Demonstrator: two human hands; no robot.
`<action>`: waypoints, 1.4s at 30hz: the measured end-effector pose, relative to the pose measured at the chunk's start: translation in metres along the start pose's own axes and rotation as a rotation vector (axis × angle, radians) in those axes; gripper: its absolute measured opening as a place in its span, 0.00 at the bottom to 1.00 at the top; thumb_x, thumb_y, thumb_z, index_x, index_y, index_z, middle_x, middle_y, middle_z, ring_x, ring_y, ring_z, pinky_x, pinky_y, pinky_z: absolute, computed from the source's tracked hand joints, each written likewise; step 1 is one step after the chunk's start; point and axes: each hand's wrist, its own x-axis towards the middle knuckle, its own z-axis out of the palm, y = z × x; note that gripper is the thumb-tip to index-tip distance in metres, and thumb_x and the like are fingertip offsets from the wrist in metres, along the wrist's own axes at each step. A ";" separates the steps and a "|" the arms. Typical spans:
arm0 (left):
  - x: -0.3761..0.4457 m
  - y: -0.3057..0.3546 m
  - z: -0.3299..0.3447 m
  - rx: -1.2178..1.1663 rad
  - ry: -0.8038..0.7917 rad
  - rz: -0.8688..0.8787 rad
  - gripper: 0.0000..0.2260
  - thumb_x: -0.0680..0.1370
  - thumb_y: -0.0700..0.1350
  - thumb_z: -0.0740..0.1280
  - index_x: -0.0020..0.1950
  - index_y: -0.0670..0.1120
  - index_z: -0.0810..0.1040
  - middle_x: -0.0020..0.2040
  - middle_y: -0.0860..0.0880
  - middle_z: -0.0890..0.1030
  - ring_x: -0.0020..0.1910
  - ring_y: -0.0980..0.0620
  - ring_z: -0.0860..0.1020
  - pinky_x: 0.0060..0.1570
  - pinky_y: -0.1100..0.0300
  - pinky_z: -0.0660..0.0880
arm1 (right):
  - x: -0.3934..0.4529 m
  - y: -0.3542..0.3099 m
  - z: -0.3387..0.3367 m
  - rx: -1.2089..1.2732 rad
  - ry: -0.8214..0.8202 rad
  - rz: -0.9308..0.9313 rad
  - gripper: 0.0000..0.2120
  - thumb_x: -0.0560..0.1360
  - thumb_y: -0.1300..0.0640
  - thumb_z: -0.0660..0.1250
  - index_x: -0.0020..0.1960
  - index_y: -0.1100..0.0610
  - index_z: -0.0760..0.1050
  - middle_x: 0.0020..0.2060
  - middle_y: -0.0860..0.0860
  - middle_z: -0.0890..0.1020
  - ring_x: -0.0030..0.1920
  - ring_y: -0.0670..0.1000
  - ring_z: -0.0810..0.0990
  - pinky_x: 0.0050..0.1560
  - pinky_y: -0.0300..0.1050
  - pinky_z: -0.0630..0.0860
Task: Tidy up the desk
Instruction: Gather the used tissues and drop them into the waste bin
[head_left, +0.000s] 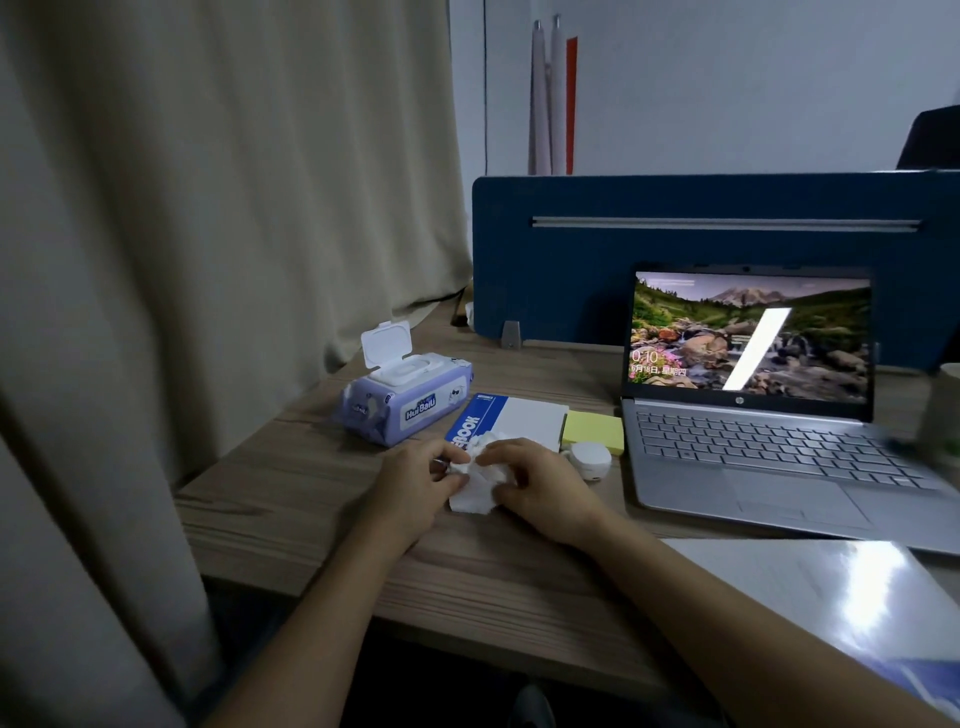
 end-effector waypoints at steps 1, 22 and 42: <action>-0.002 0.002 0.000 -0.005 0.001 0.007 0.11 0.71 0.34 0.75 0.46 0.50 0.83 0.46 0.51 0.83 0.44 0.64 0.81 0.44 0.74 0.75 | -0.003 0.000 -0.002 -0.003 0.011 -0.004 0.19 0.72 0.62 0.69 0.62 0.51 0.78 0.63 0.49 0.79 0.62 0.48 0.75 0.59 0.37 0.69; -0.045 0.145 0.087 -0.409 -0.137 0.083 0.07 0.74 0.40 0.73 0.46 0.52 0.82 0.45 0.58 0.85 0.45 0.57 0.84 0.37 0.64 0.80 | -0.147 0.014 -0.121 0.653 0.323 0.194 0.13 0.79 0.55 0.61 0.60 0.54 0.79 0.56 0.56 0.82 0.55 0.56 0.82 0.55 0.56 0.82; -0.191 0.307 0.331 -0.486 -0.669 0.344 0.06 0.72 0.45 0.75 0.43 0.56 0.80 0.39 0.56 0.85 0.39 0.58 0.84 0.38 0.64 0.78 | -0.461 0.119 -0.226 0.741 0.775 0.529 0.10 0.73 0.70 0.69 0.54 0.63 0.80 0.46 0.57 0.85 0.40 0.50 0.83 0.39 0.40 0.80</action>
